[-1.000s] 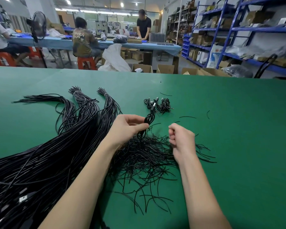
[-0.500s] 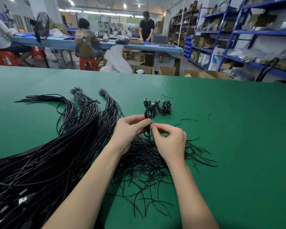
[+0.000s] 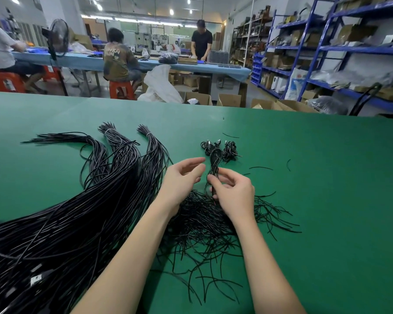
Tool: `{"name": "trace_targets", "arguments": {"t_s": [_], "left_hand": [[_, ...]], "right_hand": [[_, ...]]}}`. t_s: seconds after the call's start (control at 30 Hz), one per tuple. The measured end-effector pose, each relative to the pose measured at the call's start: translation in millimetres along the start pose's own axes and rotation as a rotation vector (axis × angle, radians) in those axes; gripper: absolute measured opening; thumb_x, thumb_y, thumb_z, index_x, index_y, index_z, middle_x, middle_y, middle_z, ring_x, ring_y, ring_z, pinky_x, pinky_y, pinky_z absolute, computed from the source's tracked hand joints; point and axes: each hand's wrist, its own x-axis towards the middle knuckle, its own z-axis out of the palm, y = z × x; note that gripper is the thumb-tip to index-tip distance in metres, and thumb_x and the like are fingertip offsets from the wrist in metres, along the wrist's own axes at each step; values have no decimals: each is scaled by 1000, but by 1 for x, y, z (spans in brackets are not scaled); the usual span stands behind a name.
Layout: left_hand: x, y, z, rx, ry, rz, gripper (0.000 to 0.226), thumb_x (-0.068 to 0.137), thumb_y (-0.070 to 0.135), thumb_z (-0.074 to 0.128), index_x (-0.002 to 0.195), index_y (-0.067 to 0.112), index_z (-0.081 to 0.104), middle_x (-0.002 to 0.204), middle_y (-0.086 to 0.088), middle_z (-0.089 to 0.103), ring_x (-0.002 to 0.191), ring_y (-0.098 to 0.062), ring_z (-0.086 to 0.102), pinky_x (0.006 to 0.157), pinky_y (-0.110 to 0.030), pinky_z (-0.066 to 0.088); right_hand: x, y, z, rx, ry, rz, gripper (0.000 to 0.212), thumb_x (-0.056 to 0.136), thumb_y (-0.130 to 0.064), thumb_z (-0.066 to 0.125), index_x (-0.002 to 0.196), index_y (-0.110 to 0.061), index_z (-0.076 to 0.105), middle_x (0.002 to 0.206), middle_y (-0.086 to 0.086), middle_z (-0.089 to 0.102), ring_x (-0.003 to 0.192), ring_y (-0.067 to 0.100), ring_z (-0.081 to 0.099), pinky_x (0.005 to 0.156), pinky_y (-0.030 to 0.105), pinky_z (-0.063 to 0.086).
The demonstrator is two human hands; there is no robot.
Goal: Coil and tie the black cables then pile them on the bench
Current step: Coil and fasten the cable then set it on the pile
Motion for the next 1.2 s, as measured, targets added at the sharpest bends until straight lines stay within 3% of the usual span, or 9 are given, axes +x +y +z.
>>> {"name": "trace_targets", "arguments": {"t_s": [0.13,0.23,0.37,0.47,0.57,0.73,0.83,1.0,1.2], "left_hand": [[2,-1,-4,19,45,-45,13,95,16,67,104,18,76,100,-2,75,95,-15,70,81,-19,58],[2,0,-5,32,36,-70,14,94,17,67,103,17,77,98,-2,75,90,-14,70,85,-24,59],[0,1,-8,26,20,-91,13,94,15,66,101,15,77,95,-5,74,82,-13,66,84,-24,60],[1,3,-9,19,28,-102,13,93,13,65,99,12,77,92,-6,71,80,-13,64,85,-26,60],[-1,4,-8,29,17,-112,13,94,12,65,100,10,76,94,-7,72,81,-13,64,85,-27,60],[-3,4,-5,60,-10,-133,13,95,15,67,101,9,76,100,-10,75,81,-14,66,78,-22,59],[-1,3,-7,137,5,-136,13,94,20,68,100,12,76,93,-1,74,76,-11,64,71,-21,56],[3,-5,-11,443,91,-83,9,90,28,69,87,23,76,84,8,74,60,3,57,63,-17,43],[3,-8,-27,948,224,-18,7,88,32,64,86,28,69,83,12,69,89,-17,65,77,-25,47]], "right_hand": [[41,-6,4,-135,57,-31,38,84,-26,81,120,-16,75,104,-2,79,83,14,76,89,39,62],[90,-19,15,-248,92,-73,33,88,-25,78,118,-12,76,106,3,78,83,7,65,78,5,45],[135,-8,23,-463,19,94,37,90,-28,73,124,-13,71,115,8,72,113,22,61,81,24,41],[133,16,20,-542,35,109,51,94,-26,68,142,-14,59,133,9,65,101,20,56,84,27,39],[120,33,17,-549,62,78,44,95,-25,65,138,-19,62,129,7,67,92,17,50,87,30,44],[93,26,13,-506,80,21,31,94,-26,63,124,-24,70,123,-1,71,93,16,58,89,30,47],[74,11,11,-455,37,-6,23,92,-26,64,112,-25,74,112,-6,74,97,16,65,88,29,50],[22,4,11,-342,-58,-39,10,90,-26,67,92,-27,77,83,-19,72,82,-4,66,73,13,46],[-13,4,21,-326,8,-73,13,90,-29,65,84,-30,76,78,-19,72,71,-4,64,62,7,42]]}}
